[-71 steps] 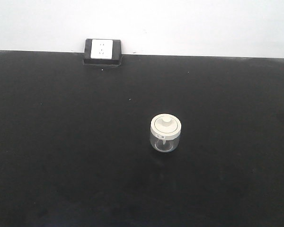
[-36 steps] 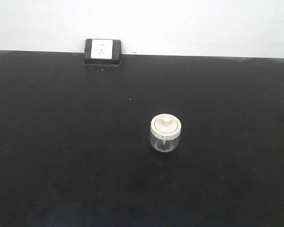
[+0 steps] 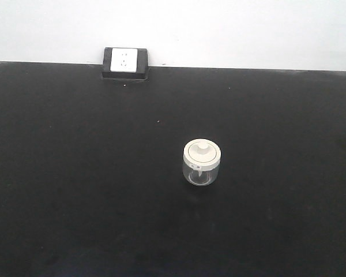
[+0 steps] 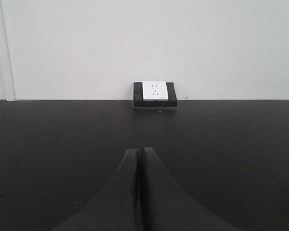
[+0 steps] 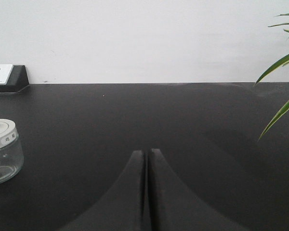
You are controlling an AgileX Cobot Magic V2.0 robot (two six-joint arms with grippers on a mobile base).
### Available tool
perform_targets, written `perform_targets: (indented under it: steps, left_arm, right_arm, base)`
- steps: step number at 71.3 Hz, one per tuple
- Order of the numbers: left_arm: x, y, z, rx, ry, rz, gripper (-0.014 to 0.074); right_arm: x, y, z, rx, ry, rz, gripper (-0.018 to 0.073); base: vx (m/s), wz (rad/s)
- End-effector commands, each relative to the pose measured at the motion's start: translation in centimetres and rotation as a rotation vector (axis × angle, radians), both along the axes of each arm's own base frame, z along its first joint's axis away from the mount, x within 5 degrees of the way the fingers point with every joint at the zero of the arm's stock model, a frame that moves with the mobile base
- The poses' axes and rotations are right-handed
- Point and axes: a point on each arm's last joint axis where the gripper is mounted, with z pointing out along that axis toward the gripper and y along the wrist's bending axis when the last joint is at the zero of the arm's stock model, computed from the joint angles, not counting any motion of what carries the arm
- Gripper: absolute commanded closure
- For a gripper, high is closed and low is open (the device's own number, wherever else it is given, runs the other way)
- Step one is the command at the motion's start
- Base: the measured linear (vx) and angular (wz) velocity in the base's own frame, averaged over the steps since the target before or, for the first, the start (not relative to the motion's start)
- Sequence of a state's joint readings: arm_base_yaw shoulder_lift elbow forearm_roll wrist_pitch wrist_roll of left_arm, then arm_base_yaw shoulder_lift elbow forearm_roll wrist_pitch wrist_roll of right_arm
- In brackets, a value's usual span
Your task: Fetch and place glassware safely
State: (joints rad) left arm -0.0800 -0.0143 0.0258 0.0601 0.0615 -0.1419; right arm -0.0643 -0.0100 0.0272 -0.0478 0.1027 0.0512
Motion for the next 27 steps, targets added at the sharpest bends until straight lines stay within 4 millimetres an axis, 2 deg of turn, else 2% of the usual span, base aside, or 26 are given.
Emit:
perform_targets:
  steps: [1, 27]
  left_arm:
    - [0.02, -0.04, -0.34, -0.015, -0.047, -0.005, 0.0603]
    - [0.02, -0.04, -0.34, -0.015, -0.047, -0.005, 0.0603]
  right_arm:
    - [-0.01, 0.04, 0.13, -0.022, -0.070, 0.004, 0.0567]
    - [-0.01, 0.04, 0.13, -0.022, -0.070, 0.004, 0.0567]
  base:
    - [0.00, 0.00]
    - [0.00, 0.00]
